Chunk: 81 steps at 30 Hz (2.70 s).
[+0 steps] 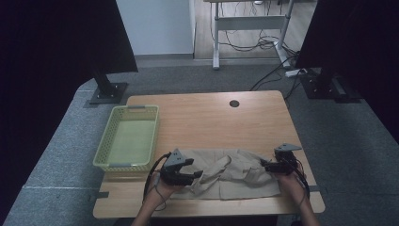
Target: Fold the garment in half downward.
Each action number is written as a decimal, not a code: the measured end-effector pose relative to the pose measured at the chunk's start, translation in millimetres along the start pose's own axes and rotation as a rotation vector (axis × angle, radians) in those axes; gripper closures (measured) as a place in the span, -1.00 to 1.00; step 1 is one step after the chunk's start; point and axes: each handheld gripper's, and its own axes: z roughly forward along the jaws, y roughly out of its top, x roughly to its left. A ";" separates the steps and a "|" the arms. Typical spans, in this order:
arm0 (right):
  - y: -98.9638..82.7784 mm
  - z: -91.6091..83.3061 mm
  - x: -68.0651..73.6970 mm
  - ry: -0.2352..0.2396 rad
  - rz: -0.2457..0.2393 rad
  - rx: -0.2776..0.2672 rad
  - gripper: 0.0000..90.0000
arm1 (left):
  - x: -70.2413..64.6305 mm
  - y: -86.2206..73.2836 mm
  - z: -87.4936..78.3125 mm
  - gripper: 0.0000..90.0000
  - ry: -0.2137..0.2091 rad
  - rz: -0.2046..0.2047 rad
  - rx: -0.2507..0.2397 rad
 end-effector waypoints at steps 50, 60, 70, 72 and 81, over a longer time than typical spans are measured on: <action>87.9 26.1 98.3 0.279 -0.196 0.016 -0.05 | 86.7 -34.6 74.2 -0.63 0.316 -0.136 0.143; 71.4 -11.6 105.3 0.288 -0.146 -0.104 0.85 | 86.5 -34.9 73.8 -0.63 0.323 -0.142 0.142; 18.7 -61.9 120.5 0.342 -0.182 -0.136 0.81 | 85.5 -35.7 72.6 -0.65 0.319 -0.147 0.141; 11.2 -69.7 120.1 0.345 -0.177 -0.134 0.74 | 85.2 -36.2 71.4 -0.67 0.315 -0.146 0.135; 44.4 -89.9 94.4 0.242 -0.154 -0.214 0.16 | 69.7 -22.5 63.1 -0.64 0.266 -0.097 0.102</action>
